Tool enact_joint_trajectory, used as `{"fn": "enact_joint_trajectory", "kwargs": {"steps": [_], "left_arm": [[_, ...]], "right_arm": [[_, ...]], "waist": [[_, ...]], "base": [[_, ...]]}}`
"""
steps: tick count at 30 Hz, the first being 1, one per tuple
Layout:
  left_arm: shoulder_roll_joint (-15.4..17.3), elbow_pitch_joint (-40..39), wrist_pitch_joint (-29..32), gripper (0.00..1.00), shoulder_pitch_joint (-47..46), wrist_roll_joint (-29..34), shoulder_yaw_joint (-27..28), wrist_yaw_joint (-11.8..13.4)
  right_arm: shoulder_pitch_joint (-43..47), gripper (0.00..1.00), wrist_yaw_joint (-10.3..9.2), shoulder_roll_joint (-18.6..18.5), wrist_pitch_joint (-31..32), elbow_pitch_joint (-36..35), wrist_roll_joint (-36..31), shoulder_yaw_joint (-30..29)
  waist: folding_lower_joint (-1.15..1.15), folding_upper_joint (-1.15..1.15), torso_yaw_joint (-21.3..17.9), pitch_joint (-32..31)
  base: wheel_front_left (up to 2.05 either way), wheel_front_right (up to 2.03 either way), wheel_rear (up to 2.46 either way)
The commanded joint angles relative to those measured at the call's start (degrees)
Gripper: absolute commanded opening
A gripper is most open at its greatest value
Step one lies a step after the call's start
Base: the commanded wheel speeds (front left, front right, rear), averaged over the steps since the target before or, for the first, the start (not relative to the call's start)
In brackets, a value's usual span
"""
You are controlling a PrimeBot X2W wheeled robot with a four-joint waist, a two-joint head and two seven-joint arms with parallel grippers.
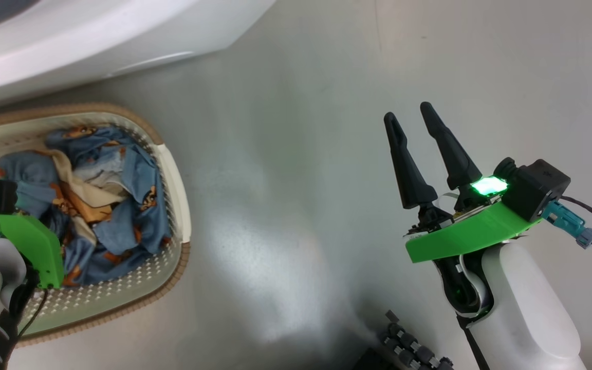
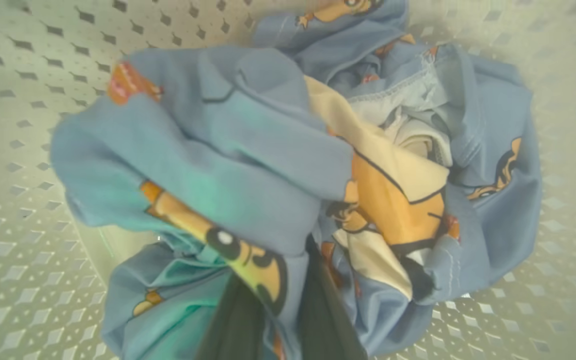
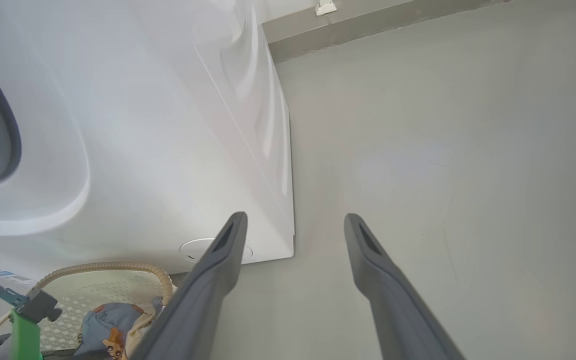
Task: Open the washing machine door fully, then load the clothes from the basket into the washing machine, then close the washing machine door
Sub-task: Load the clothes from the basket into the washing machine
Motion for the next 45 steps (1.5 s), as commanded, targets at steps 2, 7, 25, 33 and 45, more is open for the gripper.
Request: {"fn": "enact_joint_trajectory", "kwargs": {"steps": [2,7,25,33,45], "left_arm": [[1.8,-0.4,-2.0,0.0,1.0,-1.3,0.8,-0.1],[1.0,-1.8,-6.3,0.0,3.8,-4.7,0.6,-0.1],[2.1,-13.8,-12.5,0.0,13.0,-13.4,0.1,-0.1],[1.7,-23.4,-12.5,0.0,18.0,-7.1,8.6,1.0],[-3.2,-35.2,-12.5,0.0,27.9,0.3,19.6,2.2]], "right_arm": [[1.1,1.0,0.09,0.2,-0.7,-0.9,-0.1,1.1],[1.2,1.0,0.09,0.2,-0.7,-0.2,-0.4,0.7],[2.8,1.0,0.09,0.2,-0.7,3.2,-3.2,-1.4],[3.7,1.0,0.09,0.2,-0.7,5.1,-3.6,-1.9],[6.6,1.0,0.09,0.2,-0.7,7.5,-5.2,-3.5]], "waist": [[0.0,0.0,1.1,-1.4],[0.0,0.0,2.3,-3.9],[0.0,0.0,7.9,-16.9],[0.0,0.0,10.5,-22.9],[0.0,0.0,12.8,-30.7]], "base": [[0.0,0.0,0.0],[0.0,0.0,0.0],[0.0,0.0,0.0],[0.0,0.0,0.0],[0.0,0.0,0.0]]}}
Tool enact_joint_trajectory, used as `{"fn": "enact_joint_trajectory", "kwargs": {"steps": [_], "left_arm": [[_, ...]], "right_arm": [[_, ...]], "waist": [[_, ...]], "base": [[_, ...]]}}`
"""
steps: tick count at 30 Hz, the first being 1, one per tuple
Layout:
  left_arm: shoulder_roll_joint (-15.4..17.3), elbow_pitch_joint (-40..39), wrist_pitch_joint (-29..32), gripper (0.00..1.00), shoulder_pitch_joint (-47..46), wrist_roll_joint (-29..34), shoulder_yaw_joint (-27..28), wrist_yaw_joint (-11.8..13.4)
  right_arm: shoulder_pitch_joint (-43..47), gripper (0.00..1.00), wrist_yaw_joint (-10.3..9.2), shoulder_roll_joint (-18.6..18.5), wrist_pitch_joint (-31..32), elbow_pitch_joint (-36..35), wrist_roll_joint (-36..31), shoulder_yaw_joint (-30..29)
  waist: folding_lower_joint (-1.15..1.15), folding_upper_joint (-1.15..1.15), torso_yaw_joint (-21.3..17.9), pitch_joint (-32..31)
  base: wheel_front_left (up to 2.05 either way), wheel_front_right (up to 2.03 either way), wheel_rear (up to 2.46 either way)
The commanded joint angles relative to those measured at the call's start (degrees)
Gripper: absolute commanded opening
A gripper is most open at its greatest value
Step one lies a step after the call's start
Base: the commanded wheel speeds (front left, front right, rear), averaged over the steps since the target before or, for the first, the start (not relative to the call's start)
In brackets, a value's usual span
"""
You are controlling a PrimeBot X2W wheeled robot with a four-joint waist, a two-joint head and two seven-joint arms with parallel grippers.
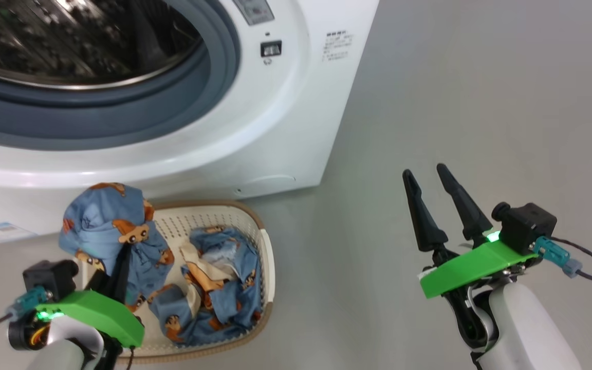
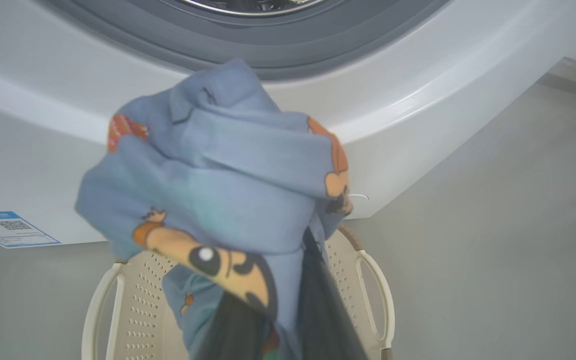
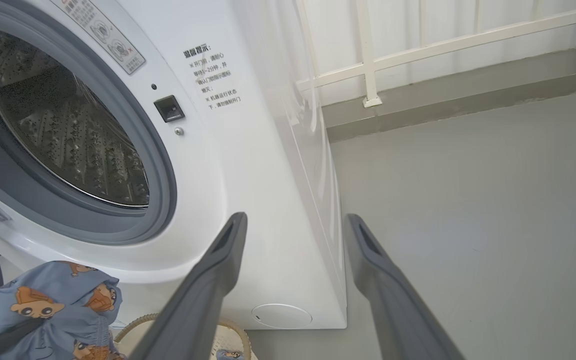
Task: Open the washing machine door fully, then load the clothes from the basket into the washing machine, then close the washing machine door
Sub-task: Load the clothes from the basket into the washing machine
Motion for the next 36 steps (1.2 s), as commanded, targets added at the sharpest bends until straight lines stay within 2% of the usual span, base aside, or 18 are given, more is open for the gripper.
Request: {"fn": "enact_joint_trajectory", "kwargs": {"steps": [1,15,24,36], "left_arm": [[1.5,-1.7,-0.8,0.0,0.5,0.6,2.6,0.4],[-3.2,-13.2,-0.8,0.0,8.7,7.0,10.4,2.1],[-3.8,-19.6,-0.8,0.0,11.7,9.8,12.9,3.3],[-4.0,-22.2,-0.8,0.0,12.7,10.4,13.3,4.1]], "right_arm": [[1.2,1.0,0.09,0.3,-0.7,-1.1,-0.4,1.0],[5.3,1.0,0.09,-2.6,-0.7,-0.6,1.8,1.0],[7.6,1.0,0.09,-3.8,-0.7,-0.7,1.5,0.5],[7.3,1.0,0.09,-4.2,-0.7,-0.4,1.1,1.2]], "waist": [[0.0,0.0,1.7,-3.4],[0.0,0.0,4.1,-12.1],[0.0,0.0,5.3,-13.9],[0.0,0.0,4.9,-14.1]], "base": [[0.0,0.0,0.0],[0.0,0.0,0.0],[0.0,0.0,0.0],[0.0,0.0,0.0]]}}
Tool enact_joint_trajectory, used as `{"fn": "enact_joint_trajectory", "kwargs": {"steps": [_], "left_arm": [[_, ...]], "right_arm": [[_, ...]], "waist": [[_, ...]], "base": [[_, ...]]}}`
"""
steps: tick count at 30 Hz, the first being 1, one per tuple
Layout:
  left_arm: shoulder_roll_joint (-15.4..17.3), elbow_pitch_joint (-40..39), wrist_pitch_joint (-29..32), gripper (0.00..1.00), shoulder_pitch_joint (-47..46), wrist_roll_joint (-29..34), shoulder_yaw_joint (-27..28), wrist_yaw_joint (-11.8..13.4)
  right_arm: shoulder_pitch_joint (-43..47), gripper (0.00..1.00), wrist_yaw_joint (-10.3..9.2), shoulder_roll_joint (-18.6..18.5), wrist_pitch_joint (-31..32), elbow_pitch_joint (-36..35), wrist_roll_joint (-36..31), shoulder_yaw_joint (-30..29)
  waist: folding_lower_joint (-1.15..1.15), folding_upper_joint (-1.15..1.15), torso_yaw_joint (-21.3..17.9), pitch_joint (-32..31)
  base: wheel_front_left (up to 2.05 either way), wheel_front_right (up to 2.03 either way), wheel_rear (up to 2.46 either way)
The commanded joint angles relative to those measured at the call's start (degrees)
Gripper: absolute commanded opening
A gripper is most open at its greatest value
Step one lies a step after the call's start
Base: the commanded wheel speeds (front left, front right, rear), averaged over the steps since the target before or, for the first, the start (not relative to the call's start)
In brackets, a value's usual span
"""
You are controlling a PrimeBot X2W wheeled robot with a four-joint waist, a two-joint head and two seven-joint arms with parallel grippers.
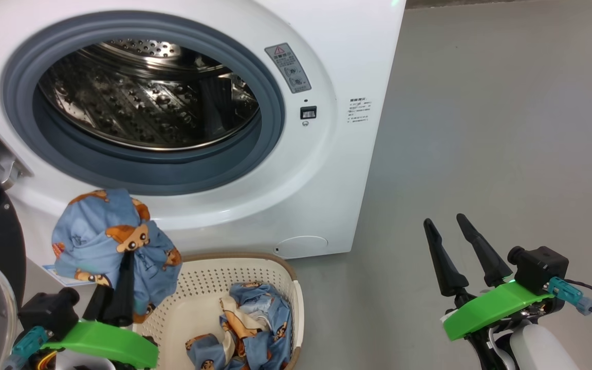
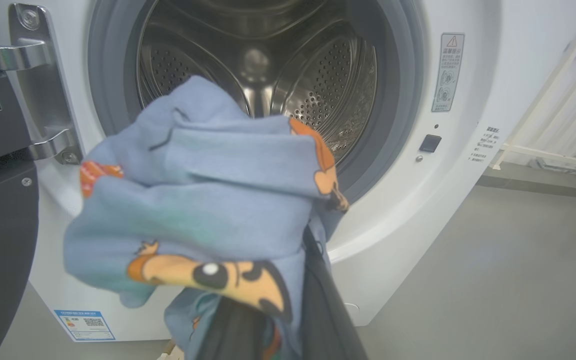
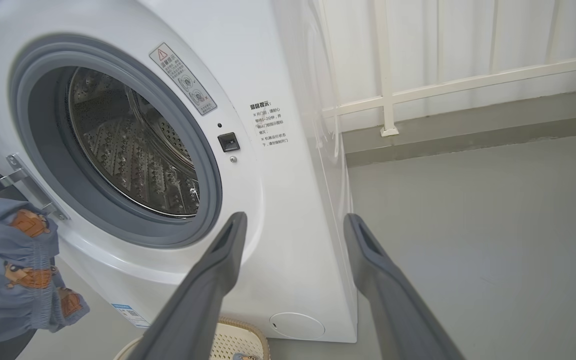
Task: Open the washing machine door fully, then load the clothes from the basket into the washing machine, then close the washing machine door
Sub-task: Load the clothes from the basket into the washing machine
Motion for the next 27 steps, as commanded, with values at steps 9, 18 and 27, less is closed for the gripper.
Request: {"fn": "enact_joint_trajectory", "kwargs": {"steps": [9,18,27], "left_arm": [[1.3,-2.4,-0.6,0.0,-2.2,1.7,2.2,-0.3],[2.0,-0.3,0.3,0.0,-9.6,1.5,2.3,-1.1],[2.6,9.9,0.3,0.0,-22.1,0.0,2.4,-3.6]], "right_arm": [[-0.7,1.0,0.09,-0.4,-0.7,-1.0,-1.4,2.3],[-2.2,1.0,0.09,0.4,-0.7,-2.3,-5.2,2.3],[-4.0,1.0,0.09,2.7,-0.7,-5.1,-8.6,2.1]], "waist": [[0.0,0.0,-1.0,0.3],[0.0,0.0,-3.2,3.4],[0.0,0.0,-5.7,10.0]], "base": [[0.0,0.0,0.0],[0.0,0.0,0.0],[0.0,0.0,0.0]]}}
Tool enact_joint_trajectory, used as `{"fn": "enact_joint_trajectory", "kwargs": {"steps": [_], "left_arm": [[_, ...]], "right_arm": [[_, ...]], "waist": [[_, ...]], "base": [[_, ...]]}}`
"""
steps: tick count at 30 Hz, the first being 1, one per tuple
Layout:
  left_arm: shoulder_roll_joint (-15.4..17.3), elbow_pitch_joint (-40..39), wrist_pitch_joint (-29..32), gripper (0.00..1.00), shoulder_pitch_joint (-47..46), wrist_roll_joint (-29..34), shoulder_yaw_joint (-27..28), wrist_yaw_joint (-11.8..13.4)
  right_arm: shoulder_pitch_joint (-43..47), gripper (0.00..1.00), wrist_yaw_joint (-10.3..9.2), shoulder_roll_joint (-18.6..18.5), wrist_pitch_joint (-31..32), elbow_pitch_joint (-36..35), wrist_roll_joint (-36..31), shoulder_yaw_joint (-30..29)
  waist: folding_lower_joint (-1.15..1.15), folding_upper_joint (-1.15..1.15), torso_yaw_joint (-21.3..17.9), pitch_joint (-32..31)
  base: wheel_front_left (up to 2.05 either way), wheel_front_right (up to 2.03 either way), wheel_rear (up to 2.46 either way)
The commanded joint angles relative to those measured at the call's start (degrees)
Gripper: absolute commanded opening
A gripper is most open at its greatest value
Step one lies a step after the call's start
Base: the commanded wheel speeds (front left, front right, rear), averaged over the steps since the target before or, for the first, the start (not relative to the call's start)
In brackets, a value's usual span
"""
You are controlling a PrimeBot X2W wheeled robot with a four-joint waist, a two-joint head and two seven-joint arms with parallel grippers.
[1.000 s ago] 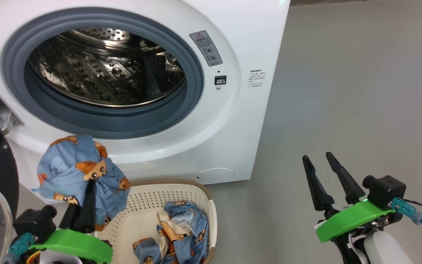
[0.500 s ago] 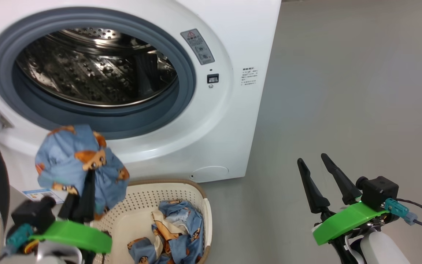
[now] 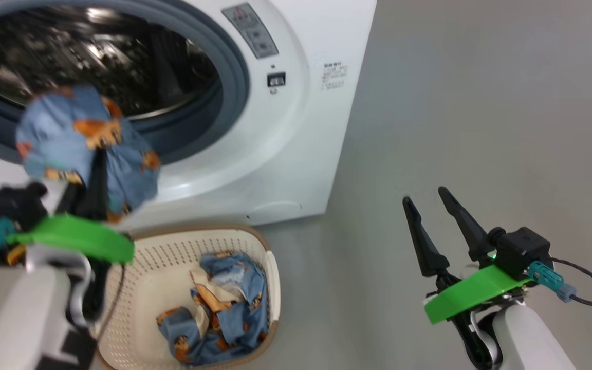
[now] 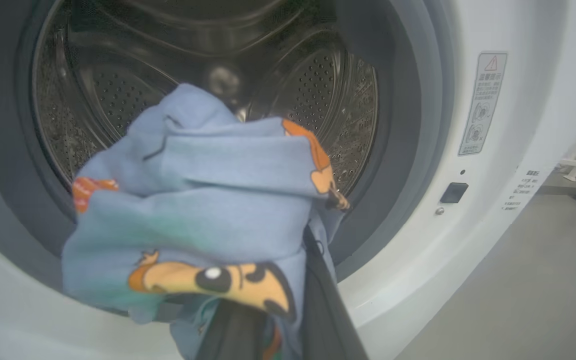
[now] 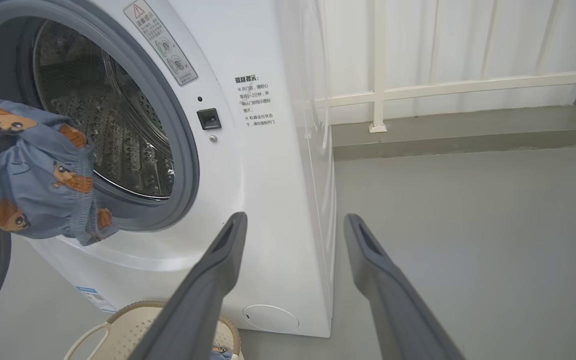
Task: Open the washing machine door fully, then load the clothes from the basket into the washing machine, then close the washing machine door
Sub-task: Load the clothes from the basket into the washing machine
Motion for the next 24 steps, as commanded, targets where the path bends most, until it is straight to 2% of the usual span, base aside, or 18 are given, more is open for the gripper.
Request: {"fn": "enact_joint_trajectory", "kwargs": {"steps": [1,11,17,24], "left_arm": [[2.2,0.4,-0.1,0.0,-4.3,-0.7,2.3,-0.5],[4.6,12.9,-0.9,0.0,-20.2,0.6,1.8,-2.1],[5.6,19.9,-0.9,0.0,-28.5,1.9,1.1,-2.3],[7.3,23.7,-1.0,0.0,-35.5,3.7,1.4,-2.3]], "right_arm": [[-1.7,1.0,0.09,0.7,-0.7,-1.9,-1.1,1.4],[-3.9,1.0,0.09,2.0,-0.7,-4.6,-1.5,1.5],[-5.1,1.0,0.09,2.1,-0.7,-5.8,1.0,3.2],[-5.5,1.0,0.09,2.1,-0.7,-6.7,2.2,3.9]], "waist": [[0.0,0.0,-1.8,3.7],[0.0,0.0,-5.4,12.8],[0.0,0.0,-7.4,16.2],[0.0,0.0,-9.7,18.8]], "base": [[0.0,0.0,0.0],[0.0,0.0,0.0],[0.0,0.0,0.0],[0.0,0.0,0.0]]}}
